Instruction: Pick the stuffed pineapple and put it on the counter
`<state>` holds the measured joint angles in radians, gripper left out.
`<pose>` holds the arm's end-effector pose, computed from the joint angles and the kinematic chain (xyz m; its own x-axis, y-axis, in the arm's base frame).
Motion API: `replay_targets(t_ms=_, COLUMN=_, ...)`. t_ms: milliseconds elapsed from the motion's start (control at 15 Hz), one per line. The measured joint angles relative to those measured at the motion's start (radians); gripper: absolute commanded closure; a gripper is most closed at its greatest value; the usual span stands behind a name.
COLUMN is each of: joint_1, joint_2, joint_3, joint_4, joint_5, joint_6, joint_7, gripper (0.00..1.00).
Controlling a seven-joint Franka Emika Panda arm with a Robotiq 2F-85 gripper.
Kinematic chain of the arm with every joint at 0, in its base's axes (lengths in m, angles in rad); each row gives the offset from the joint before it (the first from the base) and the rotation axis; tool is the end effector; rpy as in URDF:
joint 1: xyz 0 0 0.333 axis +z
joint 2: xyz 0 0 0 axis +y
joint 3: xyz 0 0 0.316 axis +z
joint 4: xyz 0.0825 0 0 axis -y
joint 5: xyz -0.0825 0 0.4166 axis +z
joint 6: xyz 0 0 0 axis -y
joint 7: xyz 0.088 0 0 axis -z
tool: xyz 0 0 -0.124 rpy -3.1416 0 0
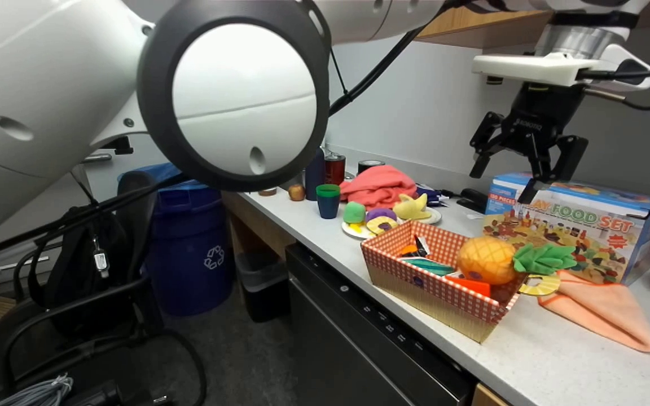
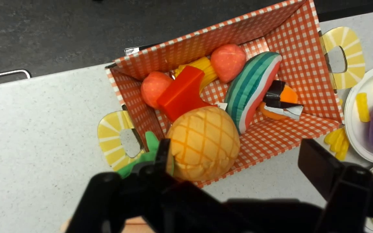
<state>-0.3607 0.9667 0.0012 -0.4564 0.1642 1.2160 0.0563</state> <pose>0.7264 -0.2479 0.4500 0.9156 -0.3432 -0.2098 -0.3771 -0.9138 -0.1511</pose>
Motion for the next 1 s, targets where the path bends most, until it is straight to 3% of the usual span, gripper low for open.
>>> replay_targets(t_ms=400, joint_1=-0.003, joint_2=0.024, joint_3=-0.004, joint_4=0.001, joint_5=-0.013, joint_6=0.015, joint_7=-0.001, gripper=0.0)
replay_targets(t_ms=800, joint_1=0.004, joint_2=0.024, joint_3=-0.024, joint_4=0.004, joint_5=-0.05, joint_6=0.253, joint_7=0.013, gripper=0.0)
replay_targets(t_ms=1000, joint_1=0.006, joint_2=0.017, joint_3=-0.024, joint_4=0.004, joint_5=-0.05, joint_6=0.313, joint_7=0.019, gripper=0.0)
